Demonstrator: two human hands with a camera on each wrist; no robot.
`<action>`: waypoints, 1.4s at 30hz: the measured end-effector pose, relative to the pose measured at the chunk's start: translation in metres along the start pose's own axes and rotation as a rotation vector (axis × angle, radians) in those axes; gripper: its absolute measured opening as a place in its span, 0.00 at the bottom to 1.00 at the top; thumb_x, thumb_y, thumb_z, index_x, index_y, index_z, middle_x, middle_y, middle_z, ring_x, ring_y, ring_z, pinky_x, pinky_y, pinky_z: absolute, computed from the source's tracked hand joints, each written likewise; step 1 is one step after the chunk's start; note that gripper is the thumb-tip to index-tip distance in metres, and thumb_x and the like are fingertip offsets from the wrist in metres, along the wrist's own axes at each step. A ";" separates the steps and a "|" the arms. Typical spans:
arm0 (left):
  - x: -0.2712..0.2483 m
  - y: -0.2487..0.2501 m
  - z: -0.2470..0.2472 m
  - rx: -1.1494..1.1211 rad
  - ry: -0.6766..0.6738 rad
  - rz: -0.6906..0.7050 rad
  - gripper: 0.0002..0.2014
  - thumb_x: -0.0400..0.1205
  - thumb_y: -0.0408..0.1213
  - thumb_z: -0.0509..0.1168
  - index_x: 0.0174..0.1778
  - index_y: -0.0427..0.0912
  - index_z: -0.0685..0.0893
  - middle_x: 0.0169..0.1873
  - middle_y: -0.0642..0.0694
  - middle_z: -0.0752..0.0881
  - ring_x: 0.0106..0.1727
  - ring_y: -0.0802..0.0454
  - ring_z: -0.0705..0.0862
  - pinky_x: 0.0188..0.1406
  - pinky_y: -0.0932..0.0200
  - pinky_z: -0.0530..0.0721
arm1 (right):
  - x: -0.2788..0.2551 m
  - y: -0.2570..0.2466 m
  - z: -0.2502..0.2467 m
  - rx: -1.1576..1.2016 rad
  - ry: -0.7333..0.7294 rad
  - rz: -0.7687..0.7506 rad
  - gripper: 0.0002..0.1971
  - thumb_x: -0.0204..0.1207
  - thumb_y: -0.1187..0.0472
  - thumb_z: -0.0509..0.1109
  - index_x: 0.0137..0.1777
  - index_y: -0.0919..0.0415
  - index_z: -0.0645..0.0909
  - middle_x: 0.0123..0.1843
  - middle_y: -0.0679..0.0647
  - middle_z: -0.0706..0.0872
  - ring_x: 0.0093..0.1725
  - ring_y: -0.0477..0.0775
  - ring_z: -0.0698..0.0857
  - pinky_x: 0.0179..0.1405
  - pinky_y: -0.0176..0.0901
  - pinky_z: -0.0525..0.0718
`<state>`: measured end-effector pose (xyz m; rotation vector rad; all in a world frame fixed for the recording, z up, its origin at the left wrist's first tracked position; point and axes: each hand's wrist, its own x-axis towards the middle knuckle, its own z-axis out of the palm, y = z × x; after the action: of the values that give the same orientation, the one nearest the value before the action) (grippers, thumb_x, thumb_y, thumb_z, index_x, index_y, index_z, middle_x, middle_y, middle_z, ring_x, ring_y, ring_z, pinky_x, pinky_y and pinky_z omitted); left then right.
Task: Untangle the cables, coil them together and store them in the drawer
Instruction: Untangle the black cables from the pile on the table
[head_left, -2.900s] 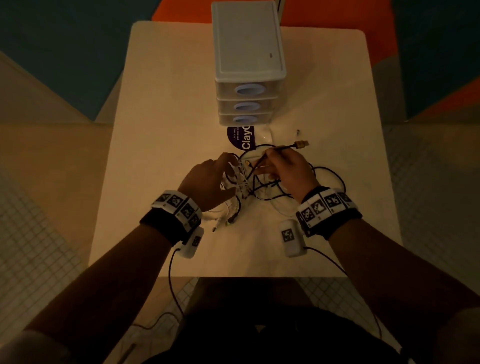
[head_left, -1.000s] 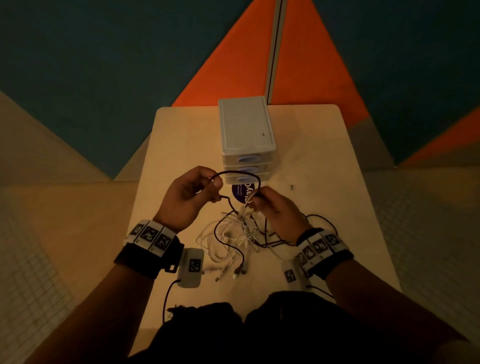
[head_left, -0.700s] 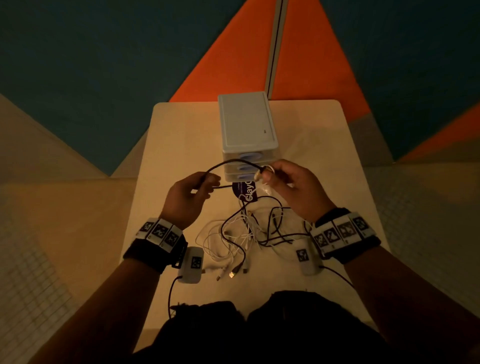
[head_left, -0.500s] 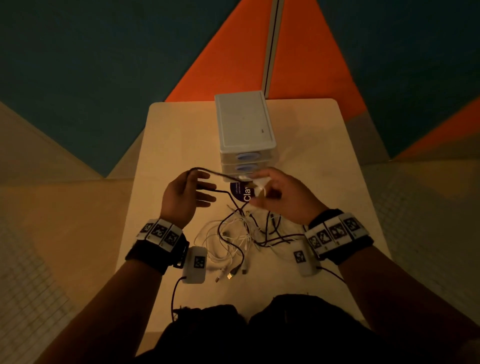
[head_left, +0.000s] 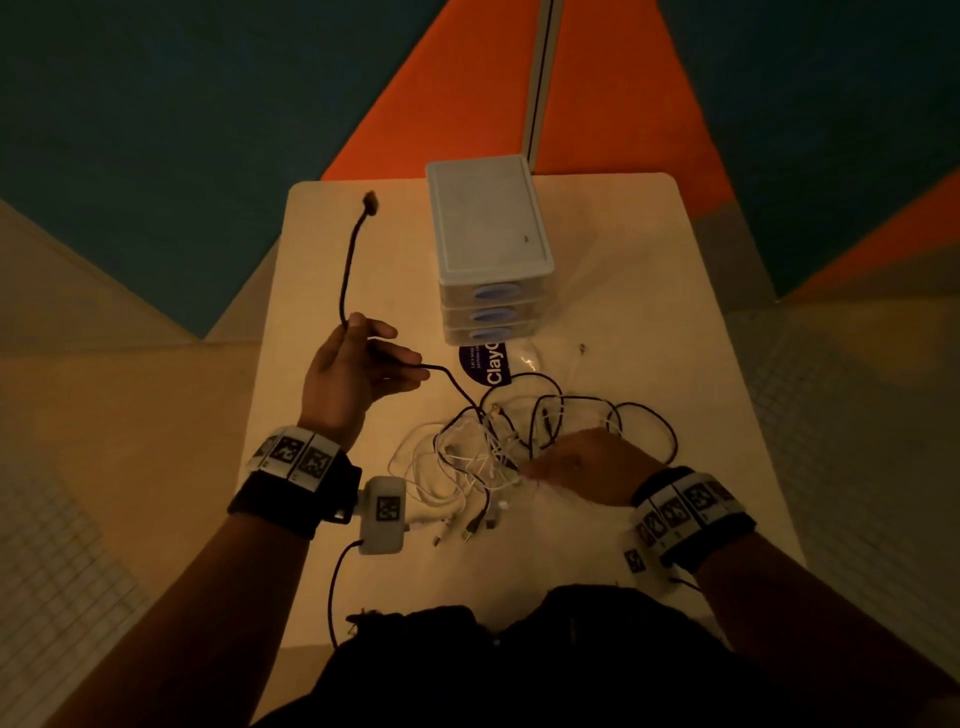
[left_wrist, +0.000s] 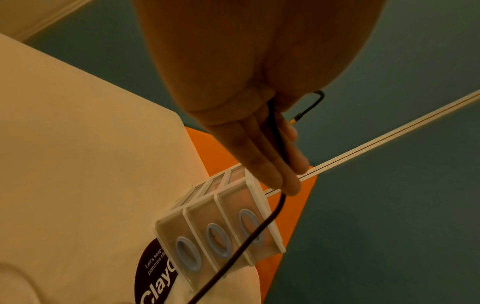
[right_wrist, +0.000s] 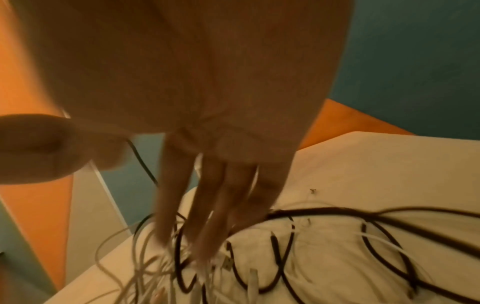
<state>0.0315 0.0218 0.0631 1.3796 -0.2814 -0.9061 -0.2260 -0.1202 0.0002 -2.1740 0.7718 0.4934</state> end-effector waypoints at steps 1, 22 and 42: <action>0.000 0.002 0.001 0.018 -0.027 -0.004 0.20 0.93 0.48 0.49 0.50 0.39 0.81 0.38 0.36 0.90 0.43 0.33 0.91 0.43 0.47 0.89 | 0.004 0.000 -0.002 0.025 0.107 0.007 0.35 0.74 0.22 0.58 0.47 0.52 0.91 0.42 0.52 0.91 0.41 0.50 0.87 0.47 0.50 0.86; 0.004 -0.018 -0.031 -0.178 0.127 -0.115 0.14 0.92 0.42 0.54 0.53 0.38 0.82 0.38 0.40 0.91 0.41 0.39 0.92 0.43 0.50 0.90 | 0.066 -0.018 0.024 -0.324 0.123 0.056 0.10 0.80 0.45 0.68 0.58 0.44 0.84 0.58 0.49 0.90 0.60 0.59 0.86 0.62 0.52 0.80; 0.011 -0.036 -0.046 -0.335 0.197 -0.176 0.12 0.90 0.44 0.56 0.53 0.43 0.81 0.38 0.45 0.90 0.41 0.44 0.92 0.41 0.57 0.90 | 0.091 -0.031 0.042 -0.158 0.065 0.076 0.15 0.76 0.36 0.70 0.61 0.34 0.86 0.60 0.42 0.90 0.67 0.59 0.82 0.70 0.55 0.79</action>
<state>0.0551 0.0503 0.0166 1.1809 0.1400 -0.9067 -0.1418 -0.1048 -0.0611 -2.3234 0.8801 0.5409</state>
